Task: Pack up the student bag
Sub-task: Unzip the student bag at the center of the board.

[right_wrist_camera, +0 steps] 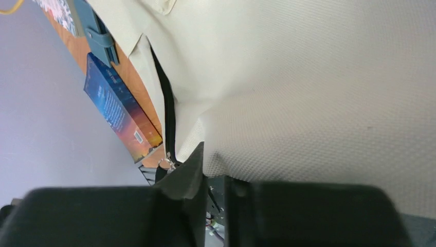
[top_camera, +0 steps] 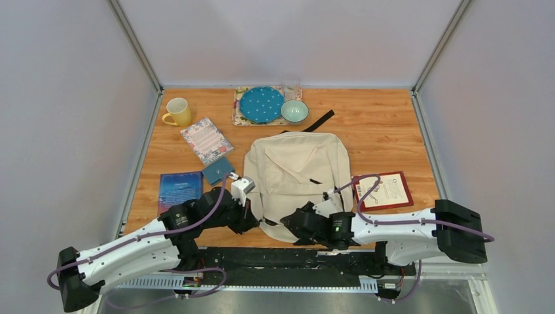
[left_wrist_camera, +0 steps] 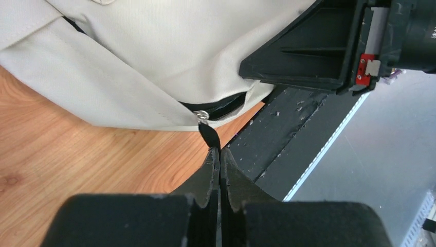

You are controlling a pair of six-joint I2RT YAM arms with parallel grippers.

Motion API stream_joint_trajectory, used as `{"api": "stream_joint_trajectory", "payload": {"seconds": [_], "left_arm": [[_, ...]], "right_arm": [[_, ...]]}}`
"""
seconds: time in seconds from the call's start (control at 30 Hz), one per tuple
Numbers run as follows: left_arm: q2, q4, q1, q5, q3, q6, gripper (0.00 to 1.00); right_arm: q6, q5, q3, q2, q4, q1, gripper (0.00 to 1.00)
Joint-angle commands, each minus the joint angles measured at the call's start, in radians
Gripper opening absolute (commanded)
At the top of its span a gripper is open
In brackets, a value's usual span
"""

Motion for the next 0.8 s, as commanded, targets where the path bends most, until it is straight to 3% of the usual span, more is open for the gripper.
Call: {"api": "stream_joint_trajectory", "payload": {"seconds": [0.0,0.1,0.23,0.37,0.67,0.77], "left_arm": [[-0.043,-0.034,0.003,-0.011,0.035,0.048,0.00],[-0.050,-0.103,0.003,-0.149,0.034,0.045,0.00],[-0.007,-0.244,0.004,-0.441,0.054,0.053,0.00],[0.073,-0.293,0.017,-0.608,0.069,0.065,0.00],[0.180,-0.226,0.182,-0.580,0.071,0.154,0.00],[0.165,-0.192,0.204,-0.489,0.048,0.182,0.00]], "right_arm": [[0.424,0.053,-0.065,-0.033,0.008,-0.010,0.00],[0.355,0.034,-0.087,-0.053,0.013,-0.011,0.00],[0.321,-0.019,-0.157,-0.055,0.063,-0.010,0.00],[0.281,-0.052,-0.194,-0.041,0.153,-0.008,0.00],[0.232,-0.054,-0.202,-0.027,0.142,0.013,0.00],[0.207,-0.023,-0.199,-0.041,0.127,0.015,0.00]]}}
